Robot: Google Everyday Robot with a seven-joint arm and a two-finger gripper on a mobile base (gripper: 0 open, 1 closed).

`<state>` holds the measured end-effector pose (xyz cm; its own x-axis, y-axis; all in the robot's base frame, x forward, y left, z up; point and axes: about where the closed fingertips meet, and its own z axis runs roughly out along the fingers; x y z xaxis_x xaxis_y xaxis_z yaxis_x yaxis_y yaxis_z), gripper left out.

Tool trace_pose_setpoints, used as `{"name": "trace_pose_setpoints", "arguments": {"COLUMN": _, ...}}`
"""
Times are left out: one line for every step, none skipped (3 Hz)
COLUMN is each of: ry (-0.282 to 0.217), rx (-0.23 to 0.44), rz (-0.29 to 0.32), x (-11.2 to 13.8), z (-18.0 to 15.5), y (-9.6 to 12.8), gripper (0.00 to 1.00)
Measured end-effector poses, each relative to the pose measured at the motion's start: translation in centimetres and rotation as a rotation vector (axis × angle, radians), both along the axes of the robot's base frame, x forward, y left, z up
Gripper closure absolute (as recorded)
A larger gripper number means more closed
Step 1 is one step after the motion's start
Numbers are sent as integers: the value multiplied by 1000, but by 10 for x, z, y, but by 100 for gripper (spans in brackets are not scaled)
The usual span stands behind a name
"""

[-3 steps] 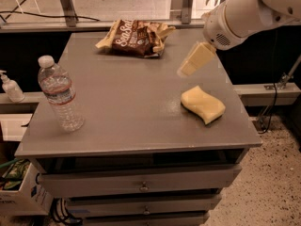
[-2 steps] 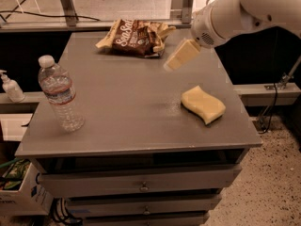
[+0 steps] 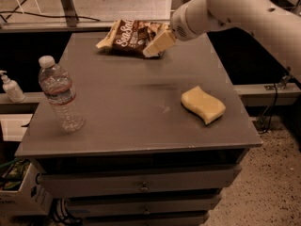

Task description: Move brown chip bag near water bottle

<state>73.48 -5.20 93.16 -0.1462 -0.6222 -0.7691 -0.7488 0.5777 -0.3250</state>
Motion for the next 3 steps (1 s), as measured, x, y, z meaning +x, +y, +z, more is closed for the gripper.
{"name": "trace_pose_setpoints", "arguments": {"ry": 25, "rx": 31, "rz": -23, "x": 37, "z": -20, "y": 17, "gripper": 0}}
{"name": "trace_pose_setpoints", "arguments": {"ry": 60, "rx": 47, "rz": -39, "x": 66, "z": -44, "y": 32, "gripper": 0}}
{"name": "trace_pose_setpoints", "arguments": {"ry": 86, "rx": 56, "rz": -49, "x": 91, "z": -67, "y": 43, "gripper": 0}}
